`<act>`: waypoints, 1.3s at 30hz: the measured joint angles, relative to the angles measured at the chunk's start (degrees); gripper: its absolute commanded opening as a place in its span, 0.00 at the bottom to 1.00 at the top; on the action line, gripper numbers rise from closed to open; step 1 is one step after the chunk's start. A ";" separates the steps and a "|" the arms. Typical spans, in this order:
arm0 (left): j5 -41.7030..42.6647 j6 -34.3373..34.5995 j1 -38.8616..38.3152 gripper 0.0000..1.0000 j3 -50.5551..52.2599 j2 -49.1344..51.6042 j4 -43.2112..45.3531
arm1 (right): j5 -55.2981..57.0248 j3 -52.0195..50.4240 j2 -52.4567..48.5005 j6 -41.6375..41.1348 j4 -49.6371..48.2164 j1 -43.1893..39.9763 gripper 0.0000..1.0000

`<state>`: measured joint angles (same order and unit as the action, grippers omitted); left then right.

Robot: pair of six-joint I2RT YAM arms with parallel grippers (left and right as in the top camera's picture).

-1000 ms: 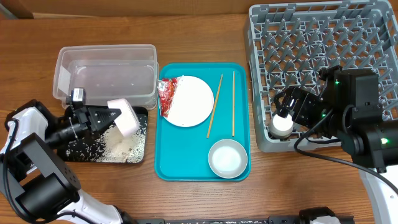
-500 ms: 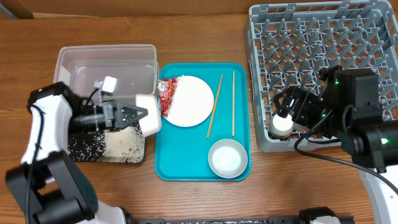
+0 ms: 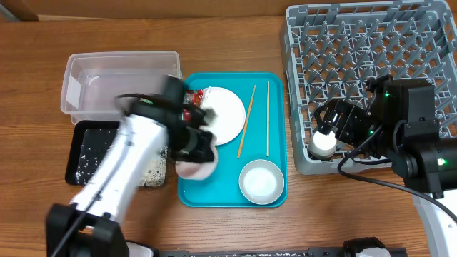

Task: Sort waste into correct bins and load items into the dishwasher
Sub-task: 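Set the empty pink bowl back on the teal tray, then pick the tissue off the white plate and drop it in the clear bin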

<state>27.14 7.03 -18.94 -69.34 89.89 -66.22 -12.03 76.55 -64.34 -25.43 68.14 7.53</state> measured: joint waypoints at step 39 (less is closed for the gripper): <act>-36.85 12.66 -9.20 0.04 -3.21 19.76 21.31 | 0.00 0.00 0.00 0.00 0.04 0.00 1.00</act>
<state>-9.72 19.68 -28.14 -72.55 109.65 -44.91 -12.03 76.55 -64.34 -25.43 68.18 7.53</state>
